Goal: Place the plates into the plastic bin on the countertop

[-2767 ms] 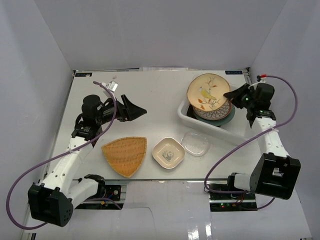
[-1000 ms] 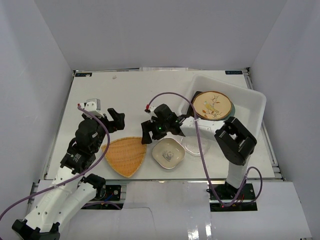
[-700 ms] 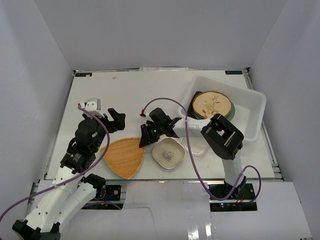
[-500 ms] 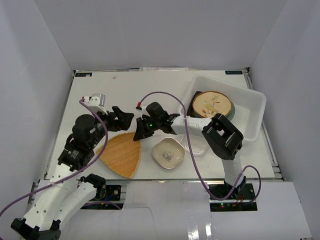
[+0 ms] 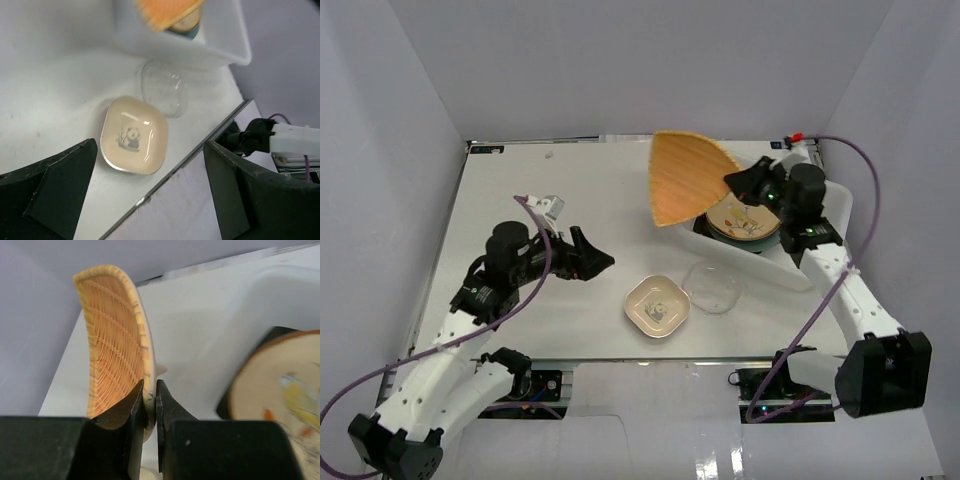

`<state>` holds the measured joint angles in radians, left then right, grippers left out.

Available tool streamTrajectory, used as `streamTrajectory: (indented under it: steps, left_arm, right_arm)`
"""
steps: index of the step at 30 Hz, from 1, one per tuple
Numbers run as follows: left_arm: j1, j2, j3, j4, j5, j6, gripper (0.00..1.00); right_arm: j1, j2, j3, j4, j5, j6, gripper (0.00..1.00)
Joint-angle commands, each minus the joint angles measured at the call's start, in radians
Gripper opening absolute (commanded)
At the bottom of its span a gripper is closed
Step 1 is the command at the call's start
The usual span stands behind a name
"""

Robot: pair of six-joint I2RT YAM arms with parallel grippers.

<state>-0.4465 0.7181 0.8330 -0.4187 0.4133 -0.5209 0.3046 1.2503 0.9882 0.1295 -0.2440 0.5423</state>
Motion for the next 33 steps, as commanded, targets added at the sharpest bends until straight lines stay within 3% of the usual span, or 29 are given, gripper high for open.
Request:
streamTrajectory:
  steps: [1,3,6,12,14,17,20,23,28,32,33]
  left_arm:
    - [-0.004,0.104,-0.106,-0.016,0.015,-0.057,0.98]
    - [-0.015,0.15,-0.179,0.067,0.002,-0.106,0.98]
    - [-0.053,0.204,-0.221,0.144,-0.036,-0.142,0.98]
    - [-0.158,0.374,-0.27,0.244,-0.148,-0.157,0.98]
    - [-0.179,0.44,-0.273,0.274,-0.163,-0.156,0.97]
    - [-0.204,0.501,-0.27,0.31,-0.183,-0.151,0.9]
    - [-0.216,0.567,-0.271,0.334,-0.214,-0.151,0.84]
    - [-0.228,0.583,-0.275,0.365,-0.254,-0.162,0.72]
    - [-0.264,0.638,-0.259,0.399,-0.268,-0.163,0.66]
    - [-0.299,0.69,-0.249,0.409,-0.269,-0.148,0.62]
    - [-0.304,0.701,-0.249,0.409,-0.268,-0.145,0.56]
  right_arm:
    - [-0.192,-0.106,-0.118,0.022,-0.015,0.05,0.08]
    - [-0.353,-0.146,-0.182,0.024,-0.04,0.074,0.08]
    - [-0.473,-0.144,-0.217,0.01,-0.043,0.065,0.08]
    - [-0.53,-0.08,-0.23,-0.011,-0.031,0.033,0.12]
    - [-0.53,-0.078,-0.226,-0.019,-0.034,0.018,0.38]
    - [-0.529,-0.12,-0.224,-0.057,-0.05,-0.002,0.65]
    - [-0.516,-0.213,-0.249,-0.096,-0.084,-0.019,0.8]
    - [-0.438,-0.346,-0.301,-0.128,-0.074,-0.013,0.8]
    - [-0.19,-0.615,-0.523,-0.276,0.078,0.065,0.74]
    - [-0.131,-0.805,-0.66,-0.43,0.17,0.111,0.68]
    - [-0.131,-0.825,-0.681,-0.45,0.187,0.117,0.68]
